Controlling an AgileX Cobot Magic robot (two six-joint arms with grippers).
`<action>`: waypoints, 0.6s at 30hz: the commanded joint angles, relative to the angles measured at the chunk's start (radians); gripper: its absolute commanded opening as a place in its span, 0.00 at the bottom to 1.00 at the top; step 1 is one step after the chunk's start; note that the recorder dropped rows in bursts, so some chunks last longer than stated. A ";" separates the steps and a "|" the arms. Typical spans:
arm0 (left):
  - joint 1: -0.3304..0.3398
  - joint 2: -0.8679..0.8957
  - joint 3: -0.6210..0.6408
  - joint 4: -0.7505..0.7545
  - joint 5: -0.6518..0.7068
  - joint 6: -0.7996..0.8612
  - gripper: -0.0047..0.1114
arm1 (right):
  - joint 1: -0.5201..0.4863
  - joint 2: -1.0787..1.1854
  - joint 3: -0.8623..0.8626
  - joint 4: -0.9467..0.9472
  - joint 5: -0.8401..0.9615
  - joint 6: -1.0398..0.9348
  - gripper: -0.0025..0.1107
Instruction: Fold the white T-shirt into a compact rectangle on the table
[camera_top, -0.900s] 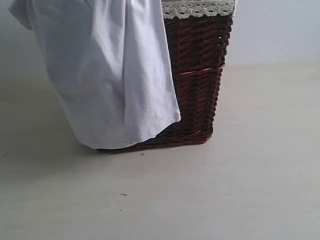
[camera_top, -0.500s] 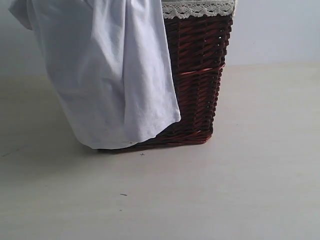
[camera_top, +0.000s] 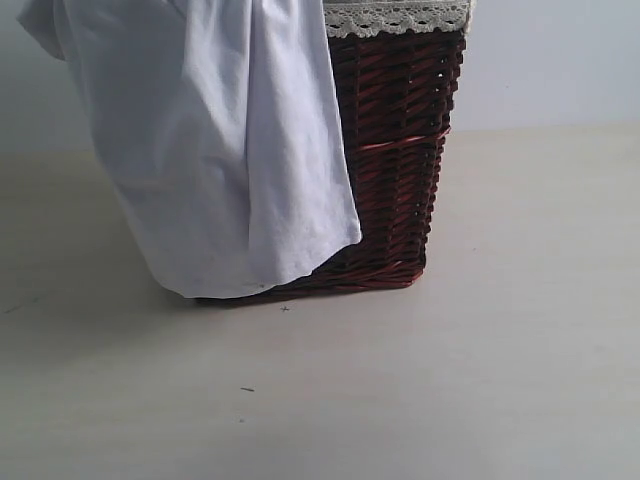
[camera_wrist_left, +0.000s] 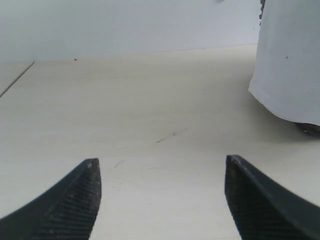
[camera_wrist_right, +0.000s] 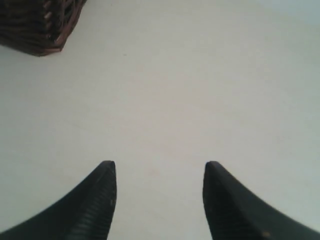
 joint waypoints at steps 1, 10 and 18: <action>-0.003 0.004 -0.001 -0.004 -0.004 0.004 0.62 | 0.002 0.202 -0.111 0.029 0.019 -0.012 0.48; -0.003 0.004 -0.001 -0.004 -0.004 0.004 0.62 | 0.002 0.282 -0.248 0.527 0.408 -0.409 0.48; -0.003 0.004 -0.001 -0.004 -0.004 0.004 0.62 | 0.002 0.333 -0.261 1.129 0.921 -1.236 0.48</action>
